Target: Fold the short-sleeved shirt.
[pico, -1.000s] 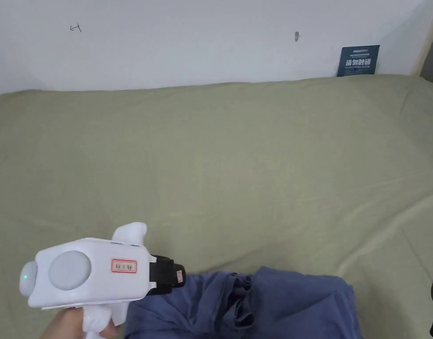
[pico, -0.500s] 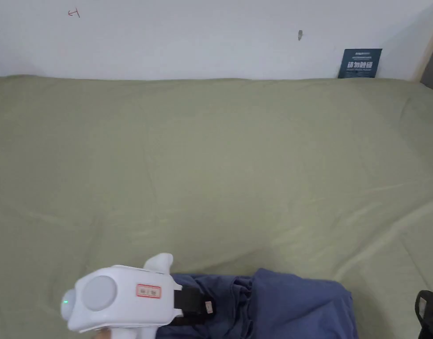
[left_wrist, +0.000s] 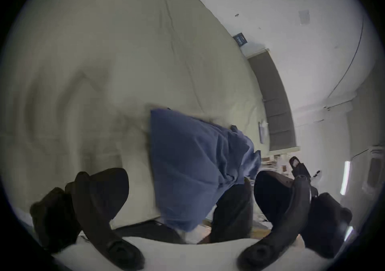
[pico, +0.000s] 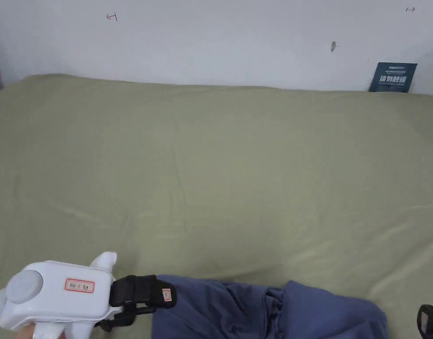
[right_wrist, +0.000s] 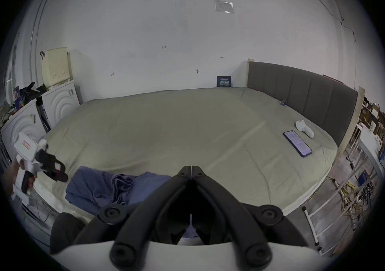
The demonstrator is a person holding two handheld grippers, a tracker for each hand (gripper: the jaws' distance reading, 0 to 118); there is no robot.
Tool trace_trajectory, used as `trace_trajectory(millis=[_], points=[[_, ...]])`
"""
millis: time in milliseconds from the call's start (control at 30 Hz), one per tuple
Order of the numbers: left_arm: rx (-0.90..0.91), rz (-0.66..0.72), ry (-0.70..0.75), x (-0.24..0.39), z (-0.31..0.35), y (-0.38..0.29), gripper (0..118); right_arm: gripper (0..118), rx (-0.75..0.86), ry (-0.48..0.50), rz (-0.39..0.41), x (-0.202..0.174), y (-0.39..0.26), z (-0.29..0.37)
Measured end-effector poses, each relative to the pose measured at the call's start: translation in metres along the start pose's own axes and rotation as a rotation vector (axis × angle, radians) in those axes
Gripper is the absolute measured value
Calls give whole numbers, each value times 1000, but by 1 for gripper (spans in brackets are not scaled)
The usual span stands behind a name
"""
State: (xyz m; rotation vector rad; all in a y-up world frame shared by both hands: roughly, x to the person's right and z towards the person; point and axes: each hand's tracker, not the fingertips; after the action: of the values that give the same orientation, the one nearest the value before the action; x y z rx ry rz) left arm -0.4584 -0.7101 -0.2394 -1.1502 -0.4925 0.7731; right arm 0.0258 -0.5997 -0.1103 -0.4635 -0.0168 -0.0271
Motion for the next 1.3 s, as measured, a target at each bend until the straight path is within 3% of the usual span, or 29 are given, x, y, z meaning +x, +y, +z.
trace_trajectory(millis=[100,200,267,300,333,400,567,733,767,867,900,1000,1033,1300], points=[[-46,88,-90,-17,-30,5,118,0,-10,-10,14,0,1,0],[-37,92,-191,-12,-43,6,118,0,-14,-26,23,2,1,0],[-74,85,-188,-6,-46,7,110,0,-17,-29,23,4,3,1],[-93,38,-162,-3,-45,7,87,0,-14,-32,22,4,3,2],[-93,14,-125,-1,-41,7,8,0,-13,-35,20,4,3,2],[-12,23,-18,-5,-30,4,8,0,-9,-30,17,3,4,4],[-11,73,-85,-16,-4,-4,8,0,7,-8,29,-1,8,10],[170,129,15,-6,89,-21,8,0,27,26,37,-1,13,9],[180,194,9,0,109,-29,8,0,32,31,40,-2,14,9],[225,121,180,6,141,-22,8,0,47,55,39,-2,16,9],[329,-55,369,11,152,-12,8,0,51,60,39,-2,15,9],[295,-116,393,58,140,-19,8,0,51,64,37,-1,14,6],[228,-42,298,80,126,-23,8,0,51,67,24,1,13,7],[194,-222,550,176,35,-25,8,0,48,54,-21,23,5,17]])
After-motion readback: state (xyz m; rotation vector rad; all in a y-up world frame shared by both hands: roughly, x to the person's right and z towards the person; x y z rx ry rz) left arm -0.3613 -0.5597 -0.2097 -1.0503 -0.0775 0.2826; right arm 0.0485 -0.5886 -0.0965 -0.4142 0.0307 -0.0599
